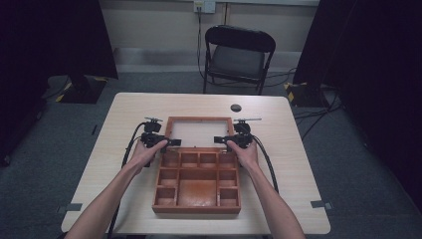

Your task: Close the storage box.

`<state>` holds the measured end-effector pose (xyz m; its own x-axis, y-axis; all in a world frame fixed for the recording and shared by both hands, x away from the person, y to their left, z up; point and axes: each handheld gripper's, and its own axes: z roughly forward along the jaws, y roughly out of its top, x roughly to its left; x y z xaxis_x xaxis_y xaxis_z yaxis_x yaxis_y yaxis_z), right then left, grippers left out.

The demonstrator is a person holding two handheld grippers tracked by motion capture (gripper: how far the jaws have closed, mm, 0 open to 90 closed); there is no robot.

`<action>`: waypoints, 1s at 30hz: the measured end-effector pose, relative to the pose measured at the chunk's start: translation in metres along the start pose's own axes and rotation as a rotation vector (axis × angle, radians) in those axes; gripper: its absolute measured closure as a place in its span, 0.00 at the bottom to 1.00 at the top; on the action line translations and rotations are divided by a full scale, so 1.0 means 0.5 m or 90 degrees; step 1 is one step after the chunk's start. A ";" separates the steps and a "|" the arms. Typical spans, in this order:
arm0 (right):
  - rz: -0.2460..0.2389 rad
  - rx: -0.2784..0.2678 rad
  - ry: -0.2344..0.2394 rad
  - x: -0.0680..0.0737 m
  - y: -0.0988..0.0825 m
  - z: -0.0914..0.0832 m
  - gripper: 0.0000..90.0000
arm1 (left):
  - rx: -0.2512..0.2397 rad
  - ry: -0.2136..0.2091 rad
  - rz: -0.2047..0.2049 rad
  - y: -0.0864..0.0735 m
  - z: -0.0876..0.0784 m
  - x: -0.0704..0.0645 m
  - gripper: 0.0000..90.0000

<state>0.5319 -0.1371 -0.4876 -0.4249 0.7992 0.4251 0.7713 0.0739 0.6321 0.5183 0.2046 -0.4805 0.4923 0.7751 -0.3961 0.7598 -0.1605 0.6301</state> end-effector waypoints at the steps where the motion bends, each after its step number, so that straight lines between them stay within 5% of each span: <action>1: 0.000 0.000 -0.001 0.000 0.000 0.000 0.11 | -0.003 -0.002 -0.004 -0.001 0.001 0.001 0.11; 7: -0.021 -0.016 -0.008 0.005 0.002 -0.005 0.11 | -0.012 -0.032 -0.010 -0.001 -0.003 0.005 0.17; 11: -0.043 -0.024 -0.023 0.015 0.008 -0.013 0.11 | -0.015 -0.013 0.020 0.007 -0.009 -0.005 0.18; 26: -0.067 -0.064 -0.028 0.029 0.026 -0.060 0.25 | -0.041 0.011 0.062 0.020 -0.029 -0.029 0.26; 30: -0.081 -0.059 -0.049 0.036 0.026 -0.070 0.29 | -0.048 0.006 0.062 0.022 -0.037 -0.028 0.32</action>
<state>0.5178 -0.1426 -0.4490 -0.4759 0.8307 0.2889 0.6649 0.1248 0.7364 0.5118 0.2033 -0.4556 0.5585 0.7635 -0.3244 0.6741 -0.1898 0.7138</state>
